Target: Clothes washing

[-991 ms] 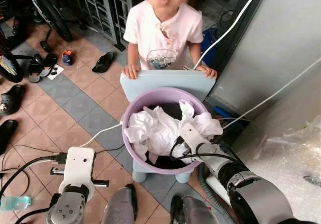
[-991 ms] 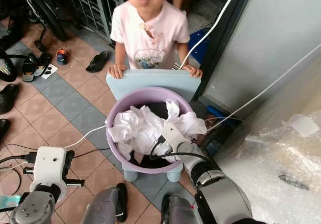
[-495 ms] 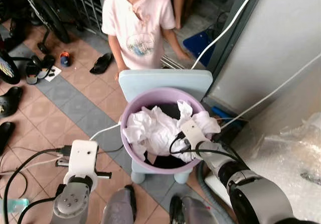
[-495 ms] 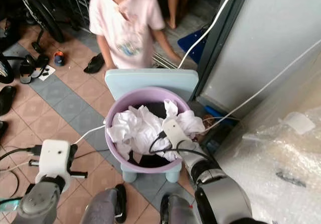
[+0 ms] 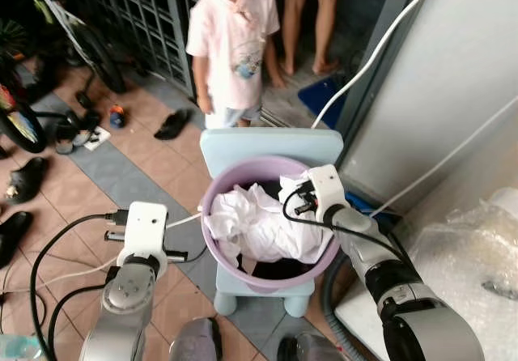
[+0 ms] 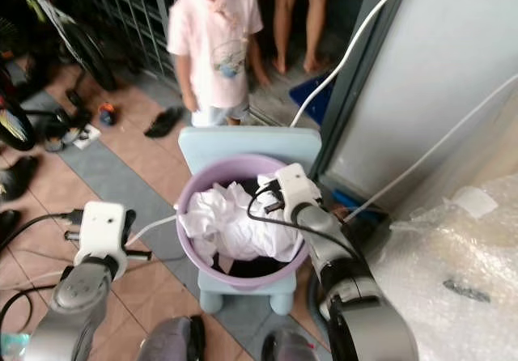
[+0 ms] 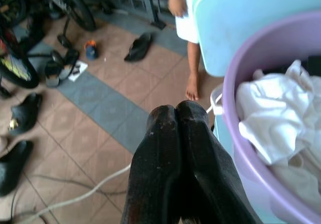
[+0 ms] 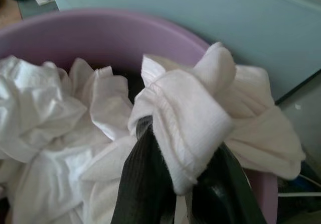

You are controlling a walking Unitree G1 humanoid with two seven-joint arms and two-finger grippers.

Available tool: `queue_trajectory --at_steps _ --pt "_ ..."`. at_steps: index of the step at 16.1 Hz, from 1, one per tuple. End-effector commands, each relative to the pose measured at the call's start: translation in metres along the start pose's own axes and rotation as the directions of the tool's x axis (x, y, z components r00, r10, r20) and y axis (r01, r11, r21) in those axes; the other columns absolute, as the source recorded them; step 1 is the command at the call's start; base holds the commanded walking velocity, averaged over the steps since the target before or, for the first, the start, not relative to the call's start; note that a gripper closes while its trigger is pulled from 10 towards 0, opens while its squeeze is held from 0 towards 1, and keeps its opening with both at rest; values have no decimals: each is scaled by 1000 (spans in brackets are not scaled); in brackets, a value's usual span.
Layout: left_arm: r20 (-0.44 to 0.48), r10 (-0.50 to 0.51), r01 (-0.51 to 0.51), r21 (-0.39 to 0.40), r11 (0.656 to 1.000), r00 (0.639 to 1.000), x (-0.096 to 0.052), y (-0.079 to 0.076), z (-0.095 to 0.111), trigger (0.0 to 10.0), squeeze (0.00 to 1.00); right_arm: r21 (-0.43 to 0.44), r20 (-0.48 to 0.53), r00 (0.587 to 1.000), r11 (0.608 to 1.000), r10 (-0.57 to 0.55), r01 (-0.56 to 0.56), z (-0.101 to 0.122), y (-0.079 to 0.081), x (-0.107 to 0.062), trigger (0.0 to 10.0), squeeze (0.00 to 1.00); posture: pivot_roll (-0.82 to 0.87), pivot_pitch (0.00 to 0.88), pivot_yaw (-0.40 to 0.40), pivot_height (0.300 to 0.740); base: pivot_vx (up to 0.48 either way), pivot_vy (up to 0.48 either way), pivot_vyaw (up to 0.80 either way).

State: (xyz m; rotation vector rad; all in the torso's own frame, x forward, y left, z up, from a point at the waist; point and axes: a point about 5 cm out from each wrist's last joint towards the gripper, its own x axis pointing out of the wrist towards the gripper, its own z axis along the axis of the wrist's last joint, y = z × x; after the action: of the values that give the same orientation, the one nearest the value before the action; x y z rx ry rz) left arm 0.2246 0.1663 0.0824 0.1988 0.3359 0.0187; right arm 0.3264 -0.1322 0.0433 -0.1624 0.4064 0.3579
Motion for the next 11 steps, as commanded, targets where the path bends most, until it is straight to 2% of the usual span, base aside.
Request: queue_trajectory --at_steps 1,2,4,5,6,9,11 --pt "26 -13 13 -12 1000 1000 8 -4 4 10000 0 72 133 991 997 -31 22 12 0 -16 0 0 41 0 23 740 0 0 0" --pt "37 -18 18 -15 1000 999 12 -5 6 10000 0 87 166 985 996 -43 28 15 1 -22 0 0 37 0 25 740 0 0 0" --pt "93 -15 16 -7 1000 996 23 -12 17 10000 0 121 289 954 991 -85 51 29 5 -46 0 0 4 0 49 740 0 0 0" --pt "110 -21 20 1 1000 994 29 -14 20 10000 0 118 317 942 990 -111 77 33 5 -53 6824 0 -6 0 60 740 0 0 -781" --pt "119 -27 30 -22 999 993 33 -17 24 10000 0 136 335 931 985 -147 107 34 4 -58 10000 0 -21 0 73 740 0 0 -775" --pt "162 -71 78 -37 996 984 40 -25 33 10000 0 184 329 914 966 -237 184 30 -2 -69 10000 0 -43 0 98 740 0 0 -773" --pt "198 -93 102 -33 994 976 43 -28 40 10000 0 161 339 905 964 -257 213 35 -6 -71 10000 0 -43 0 112 740 0 0 -775"
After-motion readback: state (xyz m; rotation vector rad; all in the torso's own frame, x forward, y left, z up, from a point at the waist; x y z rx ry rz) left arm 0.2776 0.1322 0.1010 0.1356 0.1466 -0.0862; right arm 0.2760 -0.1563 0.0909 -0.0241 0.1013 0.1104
